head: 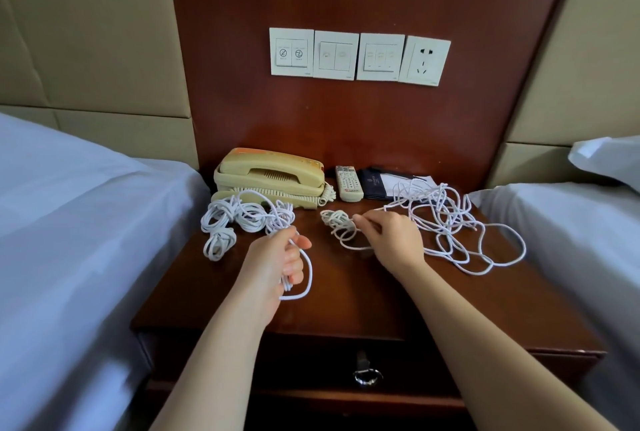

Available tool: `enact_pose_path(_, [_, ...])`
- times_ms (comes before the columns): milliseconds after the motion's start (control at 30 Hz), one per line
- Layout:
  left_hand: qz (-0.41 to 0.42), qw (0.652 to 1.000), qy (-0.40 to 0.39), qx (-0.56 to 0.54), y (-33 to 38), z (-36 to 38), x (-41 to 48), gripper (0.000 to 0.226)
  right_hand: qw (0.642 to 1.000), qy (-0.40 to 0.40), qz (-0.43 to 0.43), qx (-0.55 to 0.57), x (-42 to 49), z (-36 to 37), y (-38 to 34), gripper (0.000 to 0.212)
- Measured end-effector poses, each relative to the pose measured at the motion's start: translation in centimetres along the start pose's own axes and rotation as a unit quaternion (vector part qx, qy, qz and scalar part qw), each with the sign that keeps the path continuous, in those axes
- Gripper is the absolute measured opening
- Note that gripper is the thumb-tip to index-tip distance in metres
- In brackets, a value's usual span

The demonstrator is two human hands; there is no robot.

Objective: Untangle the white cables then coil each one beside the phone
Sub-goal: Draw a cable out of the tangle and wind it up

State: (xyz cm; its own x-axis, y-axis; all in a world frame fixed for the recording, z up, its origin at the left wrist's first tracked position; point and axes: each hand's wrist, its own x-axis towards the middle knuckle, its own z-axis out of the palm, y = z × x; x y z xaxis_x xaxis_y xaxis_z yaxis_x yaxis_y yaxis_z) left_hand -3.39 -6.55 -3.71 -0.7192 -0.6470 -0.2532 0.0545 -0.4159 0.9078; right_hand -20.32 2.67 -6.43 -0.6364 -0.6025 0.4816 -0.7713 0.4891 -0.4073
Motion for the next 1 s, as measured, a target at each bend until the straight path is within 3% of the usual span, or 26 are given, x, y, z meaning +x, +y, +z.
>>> enact_pose_path(167, [-0.004, 1.000, -0.004, 0.008, 0.0, 0.5, 0.0, 0.035, 0.997, -0.065, -0.033, 0.003, 0.8, 0.0, -0.6, 0.019])
enact_pose_path(267, [-0.002, 1.000, -0.010, 0.010, -0.1, 0.5, 0.2, 0.036, 0.991, -0.095, 0.007, 0.092, 1.1, -0.2, -0.9, 0.019])
enact_pose_path(500, [-0.011, 1.000, -0.022, 0.010, -0.4, 0.7, 0.4, 0.038, 0.983, -0.075, 0.019, 0.168, 1.2, -0.9, -0.6, 0.010])
enact_pose_path(633, [-0.010, 1.000, -0.021, 0.004, -0.3, 0.9, 0.4, 0.038, 0.978, -0.055, 0.067, 0.190, 1.4, -0.5, -0.6, 0.013])
enact_pose_path(700, [-0.012, 1.000, -0.025, 0.000, -0.3, 0.9, 0.4, 0.037, 0.990, -0.007, 0.071, 0.117, 1.4, -0.4, -0.4, 0.010])
enact_pose_path(767, [-0.019, 0.999, -0.029, 0.003, -0.2, 0.9, 0.4, 0.037, 0.997, 0.024, 0.038, -0.062, 1.1, -0.4, 0.1, 0.006])
enact_pose_path(867, [-0.026, 0.999, -0.034, 0.004, -0.1, 0.8, 0.5, 0.037, 0.963, -0.034, -0.041, -0.265, 0.8, -0.2, 0.3, 0.021])
enact_pose_path(1000, [-0.015, 1.000, -0.023, -0.002, 0.0, 0.3, 0.5, 0.036, 0.973, -0.120, -0.094, -0.171, 0.9, 0.3, -1.7, 0.026])
